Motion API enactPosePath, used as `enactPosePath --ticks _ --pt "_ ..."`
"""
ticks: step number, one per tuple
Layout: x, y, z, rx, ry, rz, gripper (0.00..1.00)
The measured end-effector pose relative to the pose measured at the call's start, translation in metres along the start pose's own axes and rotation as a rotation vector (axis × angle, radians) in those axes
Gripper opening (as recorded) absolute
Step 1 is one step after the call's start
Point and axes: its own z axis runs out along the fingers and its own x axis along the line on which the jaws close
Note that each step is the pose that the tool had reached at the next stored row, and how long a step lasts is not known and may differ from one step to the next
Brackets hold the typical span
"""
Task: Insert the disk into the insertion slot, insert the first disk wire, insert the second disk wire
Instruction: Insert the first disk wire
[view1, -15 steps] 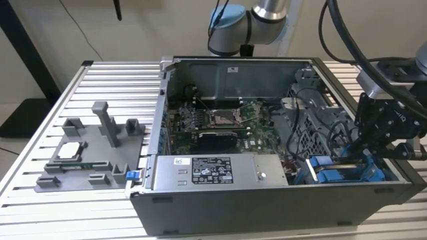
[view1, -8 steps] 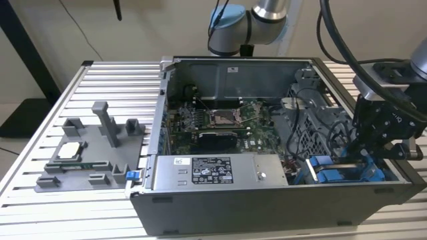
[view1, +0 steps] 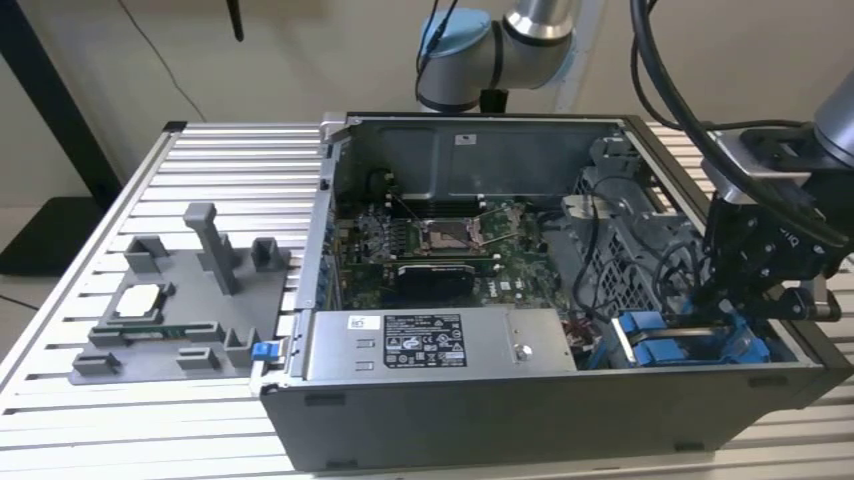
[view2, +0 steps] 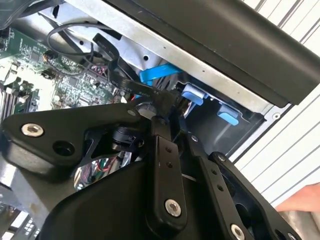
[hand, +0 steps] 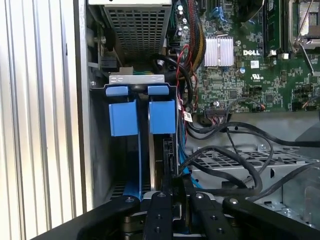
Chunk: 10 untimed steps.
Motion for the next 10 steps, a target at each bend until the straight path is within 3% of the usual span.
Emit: enactPosePath --ticks 1,10 --pt "-0.0001 0.0 0.0006 -0.0003 -0.0012 0.0 1.0" --pt "-0.0001 0.0001 -0.0017 0.0 0.0024 0.0 1.0"
